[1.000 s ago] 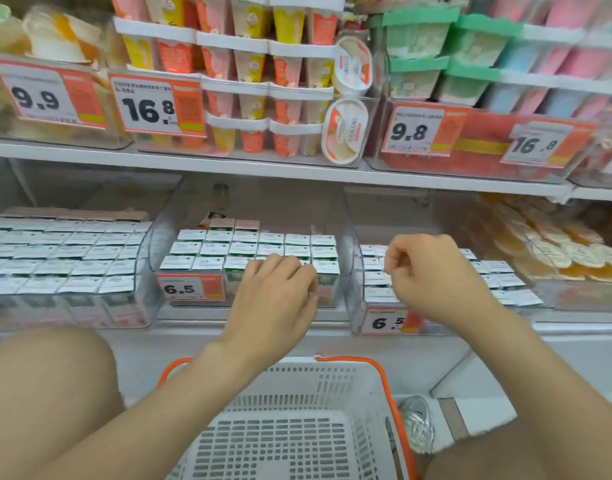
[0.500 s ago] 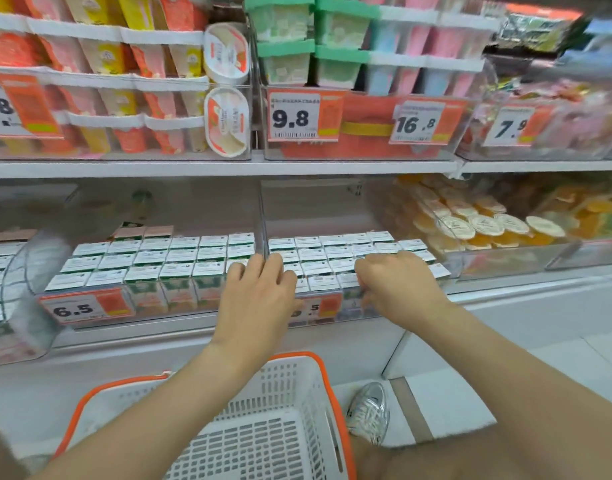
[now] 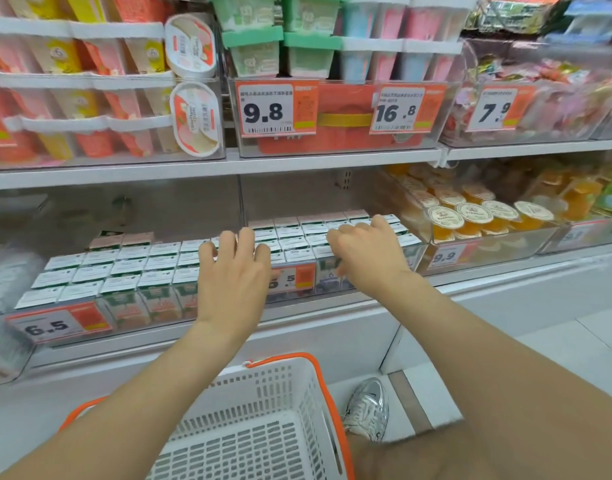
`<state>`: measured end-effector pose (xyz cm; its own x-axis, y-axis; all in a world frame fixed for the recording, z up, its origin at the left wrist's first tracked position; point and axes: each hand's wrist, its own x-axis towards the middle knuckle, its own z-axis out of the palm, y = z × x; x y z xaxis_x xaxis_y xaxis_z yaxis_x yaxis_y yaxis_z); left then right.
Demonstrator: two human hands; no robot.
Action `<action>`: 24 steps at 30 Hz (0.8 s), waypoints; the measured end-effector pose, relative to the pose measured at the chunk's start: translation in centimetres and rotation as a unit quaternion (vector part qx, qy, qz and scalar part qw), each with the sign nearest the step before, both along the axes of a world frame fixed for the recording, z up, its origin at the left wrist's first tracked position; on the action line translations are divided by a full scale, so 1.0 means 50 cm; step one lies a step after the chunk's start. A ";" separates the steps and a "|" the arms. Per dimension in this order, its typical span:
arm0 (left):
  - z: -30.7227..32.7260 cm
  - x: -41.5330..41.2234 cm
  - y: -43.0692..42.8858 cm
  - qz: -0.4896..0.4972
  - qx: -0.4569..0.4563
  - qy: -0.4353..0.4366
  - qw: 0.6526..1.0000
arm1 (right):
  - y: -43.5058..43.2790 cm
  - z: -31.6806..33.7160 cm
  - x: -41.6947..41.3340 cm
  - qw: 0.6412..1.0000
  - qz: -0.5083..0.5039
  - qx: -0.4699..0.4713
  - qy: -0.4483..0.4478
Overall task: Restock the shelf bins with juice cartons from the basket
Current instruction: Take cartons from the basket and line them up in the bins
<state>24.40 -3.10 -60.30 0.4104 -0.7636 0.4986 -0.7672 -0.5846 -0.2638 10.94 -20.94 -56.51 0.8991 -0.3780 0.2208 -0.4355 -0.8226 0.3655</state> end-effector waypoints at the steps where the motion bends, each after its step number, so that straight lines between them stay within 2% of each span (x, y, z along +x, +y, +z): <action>1: -0.004 0.001 -0.002 0.000 0.003 0.003 1.000 | -0.003 -0.002 0.004 1.000 -0.003 0.004 -0.003; 5: -0.018 0.000 -0.007 -0.018 -0.001 0.024 1.000 | -0.011 -0.013 0.008 0.999 -0.006 0.032 0.008; 10: -0.007 0.008 0.031 -0.071 -0.038 0.012 0.997 | 0.020 0.020 0.022 0.990 -0.037 0.134 -0.005; 13: 0.008 0.023 0.093 -0.085 -0.068 0.014 0.994 | 0.112 0.063 0.057 0.979 0.001 0.186 -0.086; 16: 0.029 0.065 0.172 -0.060 -0.087 0.033 0.994 | 0.235 0.087 0.106 0.963 0.091 0.205 -0.150; 20: 0.061 0.155 0.279 0.026 -0.048 0.049 0.997 | 0.346 0.065 0.182 0.941 0.197 0.241 -0.136; 24: 0.085 0.261 0.368 0.111 -0.020 0.096 0.989 | 0.391 0.025 0.284 0.939 0.229 0.227 -0.118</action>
<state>37.42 15.29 -56.06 0.6555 -0.6253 0.4235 -0.6525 -0.7513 -0.0993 25.15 -1.37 -55.26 0.9364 -0.0675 0.3445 -0.0232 -0.9911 -0.1312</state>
